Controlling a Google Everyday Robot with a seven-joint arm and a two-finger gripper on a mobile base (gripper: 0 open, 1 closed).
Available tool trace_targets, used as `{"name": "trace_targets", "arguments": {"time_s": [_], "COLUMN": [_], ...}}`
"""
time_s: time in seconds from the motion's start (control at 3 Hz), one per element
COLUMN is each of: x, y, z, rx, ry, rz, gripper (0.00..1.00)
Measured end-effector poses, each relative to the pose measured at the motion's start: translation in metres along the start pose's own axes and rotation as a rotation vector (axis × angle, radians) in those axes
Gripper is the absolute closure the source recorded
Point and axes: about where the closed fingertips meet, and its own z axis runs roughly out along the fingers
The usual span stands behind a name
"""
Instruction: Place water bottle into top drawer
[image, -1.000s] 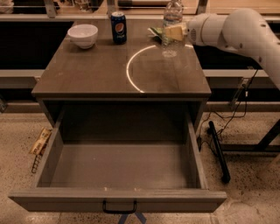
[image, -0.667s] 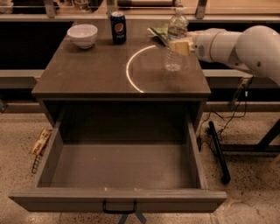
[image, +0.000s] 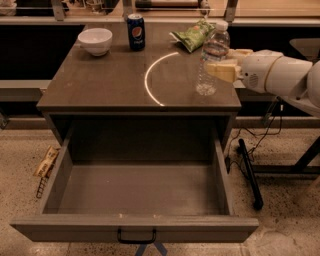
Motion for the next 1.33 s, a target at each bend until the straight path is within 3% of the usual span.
{"name": "trace_targets", "arguments": {"time_s": [0.33,0.67,1.0,1.33], "x": [-0.007,-0.023,-0.023,-0.009], "y": [0.017,0.052,0.117,0.148], "z": [-0.002,-0.027,-0.064,-0.080], "rx": [-0.067,-0.187,-0.362,-0.447], "ry": [-0.024,-0.052,-0.077,-0.080], "rz": [0.020,0.075,0.130,0.094], "gripper": [1.00,1.00,1.00,1.00]}}
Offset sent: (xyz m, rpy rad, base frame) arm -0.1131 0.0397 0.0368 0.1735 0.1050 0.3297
